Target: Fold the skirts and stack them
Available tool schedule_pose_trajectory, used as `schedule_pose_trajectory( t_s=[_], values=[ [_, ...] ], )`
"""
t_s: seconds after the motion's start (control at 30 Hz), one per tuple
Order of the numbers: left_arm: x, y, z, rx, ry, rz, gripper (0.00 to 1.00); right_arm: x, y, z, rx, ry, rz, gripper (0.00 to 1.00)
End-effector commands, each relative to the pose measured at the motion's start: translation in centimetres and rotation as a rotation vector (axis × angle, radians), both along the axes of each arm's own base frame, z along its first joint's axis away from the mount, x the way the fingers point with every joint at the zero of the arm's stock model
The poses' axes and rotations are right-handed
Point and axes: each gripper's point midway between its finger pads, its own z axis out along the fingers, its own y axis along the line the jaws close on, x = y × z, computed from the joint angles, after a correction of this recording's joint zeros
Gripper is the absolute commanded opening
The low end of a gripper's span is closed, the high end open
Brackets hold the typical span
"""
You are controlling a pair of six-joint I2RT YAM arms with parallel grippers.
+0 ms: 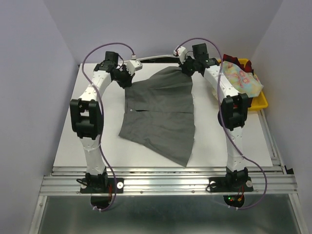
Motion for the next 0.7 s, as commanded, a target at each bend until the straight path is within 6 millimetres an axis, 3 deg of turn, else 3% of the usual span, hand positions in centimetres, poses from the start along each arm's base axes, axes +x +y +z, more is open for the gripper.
schedule_pose_trajectory(
  t_s=[0.0, 0.17, 0.27, 0.33, 0.37, 0.4, 0.47, 0.5, 0.57, 0.63, 0.67],
  values=[
    [-1.3, 1.5, 5.9, 0.013, -0.147, 0.031, 0.0, 0.4, -2.5, 10.0, 0.019, -0.223, -0.064, 0.01],
    [-3.5, 2.0, 7.6, 0.027, -0.248, 0.011, 0.0, -3.4, -1.9, 11.6, 0.021, -0.197, 0.009, 0.01],
    [-5.8, 2.4, 7.5, 0.052, -0.264, -0.019, 0.0, -6.7, -1.9, 11.2, -0.001, -0.155, 0.053, 0.01],
    [-7.6, 2.7, 6.7, 0.071, -0.256, -0.039, 0.0, -9.1, -0.5, 10.4, -0.02, -0.129, 0.104, 0.01],
    [-8.1, 2.9, 6.6, 0.09, -0.27, -0.061, 0.0, -10.6, -0.3, 11.3, -0.021, -0.138, 0.118, 0.01],
    [-9.2, 3.1, 5.1, 0.104, -0.244, -0.075, 0.0, -12.6, 0.7, 8.6, -0.039, -0.072, 0.15, 0.01],
    [-10.4, 3.3, 5.4, 0.125, -0.282, -0.108, 0.0, -16.0, 1.1, 6.3, -0.072, -0.015, 0.177, 0.01],
    [-11.4, 3.5, 4.0, 0.137, -0.26, -0.125, 0.0, -17.2, 1.5, 5.5, -0.085, 0.002, 0.191, 0.01],
    [-12.6, 3.6, 4.3, 0.143, -0.291, -0.144, 0.0, -19.8, 3.0, 4.3, -0.103, 0.02, 0.22, 0.01],
    [-14.5, 3.7, 3.3, 0.159, -0.291, -0.185, 0.0, -22.7, 3.5, 2.8, -0.124, 0.049, 0.235, 0.01],
    [-15.8, 4.0, 1.7, 0.18, -0.274, -0.219, 0.0, -23.6, 3.6, 3.1, -0.121, 0.044, 0.237, 0.01]
  ],
)
